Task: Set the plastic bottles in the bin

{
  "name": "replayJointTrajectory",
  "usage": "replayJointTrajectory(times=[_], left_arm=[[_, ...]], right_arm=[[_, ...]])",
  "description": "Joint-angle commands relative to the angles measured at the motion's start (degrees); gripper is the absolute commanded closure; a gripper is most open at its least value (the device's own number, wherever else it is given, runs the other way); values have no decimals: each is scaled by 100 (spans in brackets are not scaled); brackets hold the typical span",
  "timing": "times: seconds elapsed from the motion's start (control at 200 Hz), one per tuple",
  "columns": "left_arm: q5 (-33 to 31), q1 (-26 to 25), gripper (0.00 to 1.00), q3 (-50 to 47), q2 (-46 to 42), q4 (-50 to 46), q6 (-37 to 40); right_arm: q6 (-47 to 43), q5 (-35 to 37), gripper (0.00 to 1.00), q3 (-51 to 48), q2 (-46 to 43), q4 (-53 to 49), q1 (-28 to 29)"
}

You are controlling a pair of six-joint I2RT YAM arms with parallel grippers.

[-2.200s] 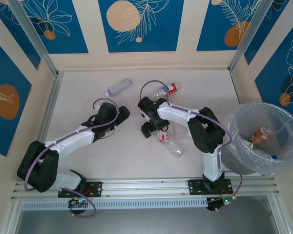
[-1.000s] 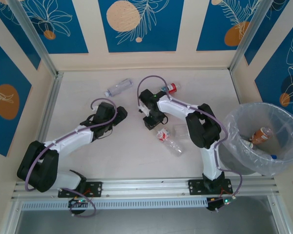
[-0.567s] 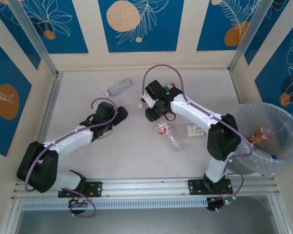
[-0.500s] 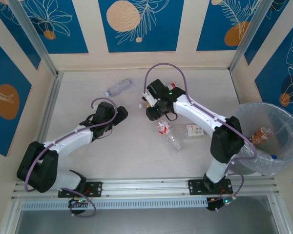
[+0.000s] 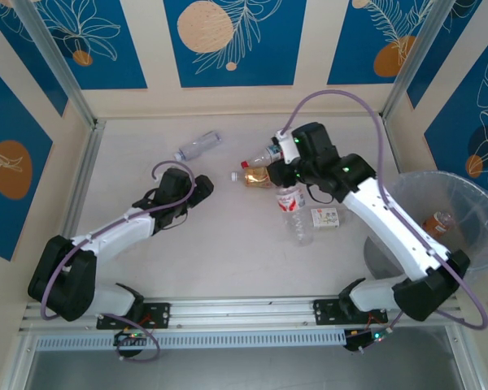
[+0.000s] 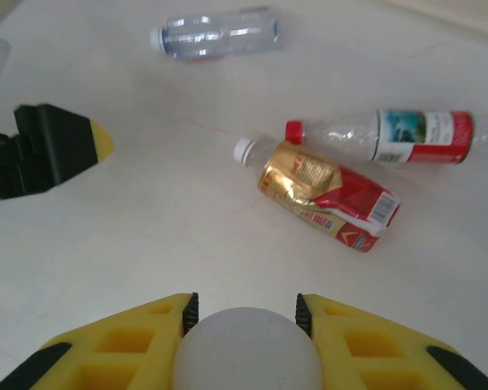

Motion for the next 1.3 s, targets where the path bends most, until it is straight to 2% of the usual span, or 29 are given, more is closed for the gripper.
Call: replayJointTrajectory(times=[0.0, 0.255, 0.405, 0.585, 0.855, 0.95, 1.055, 1.16, 1.295], left_arm=[[135, 64, 1, 176, 123, 101, 116], [460, 64, 1, 250, 392, 347, 118], [994, 61, 1, 159, 539, 1091, 147], [1122, 50, 1, 285, 756, 1127, 140], [1300, 41, 1, 395, 971, 1176, 94], [1338, 36, 1, 430, 1028, 1183, 108], [1395, 33, 1, 468, 1103, 1215, 92], [1448, 37, 1, 487, 1160, 1237, 83], [1472, 28, 1, 497, 1259, 1282, 65]], right_arm=[[145, -333, 100, -41, -395, 91, -200], [129, -161, 100, 21, -1165, -16, -707], [211, -121, 100, 21, -1518, 11, -939], [346, 264, 100, 0, -2043, 428, -1192], [275, 1376, 100, -216, -2784, 1197, -1473], [111, 1444, 100, -180, -2858, 1263, -1560], [-117, 1902, 100, -173, -2904, 1542, -1616], [-747, 2216, 100, -180, -2994, 2164, -1690], [-1654, 2165, 100, 28, -3041, 2784, -1773]])
